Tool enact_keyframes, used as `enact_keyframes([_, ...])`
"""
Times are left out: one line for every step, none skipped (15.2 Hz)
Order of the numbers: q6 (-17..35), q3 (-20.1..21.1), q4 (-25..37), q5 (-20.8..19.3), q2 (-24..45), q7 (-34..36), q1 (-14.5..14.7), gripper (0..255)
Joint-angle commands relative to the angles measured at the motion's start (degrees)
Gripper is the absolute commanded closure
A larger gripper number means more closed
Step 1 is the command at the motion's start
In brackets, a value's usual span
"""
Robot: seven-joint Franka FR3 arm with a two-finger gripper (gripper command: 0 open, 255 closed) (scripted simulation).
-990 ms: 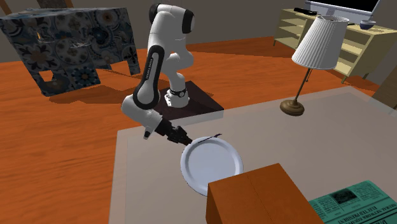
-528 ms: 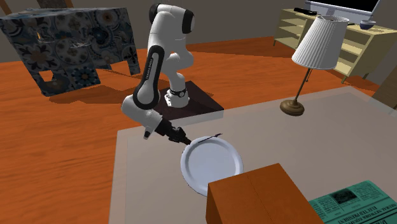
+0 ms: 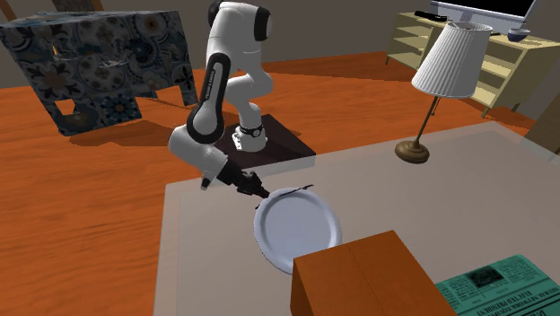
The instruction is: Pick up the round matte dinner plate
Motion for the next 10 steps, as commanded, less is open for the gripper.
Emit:
enact_keyframes([0.25,-0.28,0.03,-1.17,-1.44,1.36,0.25,255])
enact_keyframes([0.41,-0.4,0.02,-1.78,-2.22,2.08,0.4,255])
enact_keyframes([0.57,-0.5,0.01,-2.4,-2.99,2.8,0.53,255])
enact_keyframes([0.73,-0.6,0.02,-3.01,-3.75,3.53,0.66,255])
enact_keyframes([0.87,-0.68,0.03,-3.62,-4.51,4.26,0.78,255])
enact_keyframes([1.01,-0.76,0.06,-4.24,-5.26,5.0,0.9,255])
enact_keyframes([1.14,-0.81,0.1,-4.85,-6.01,5.75,1.0,255])
enact_keyframes([1.27,-0.86,0.14,-5.46,-6.74,6.5,1.09,255])
enact_keyframes([1.29,-0.86,0.15,-5.56,-6.86,6.6,1.1,255])
enact_keyframes([1.29,-0.85,0.15,-5.56,-6.86,6.61,1.09,255])
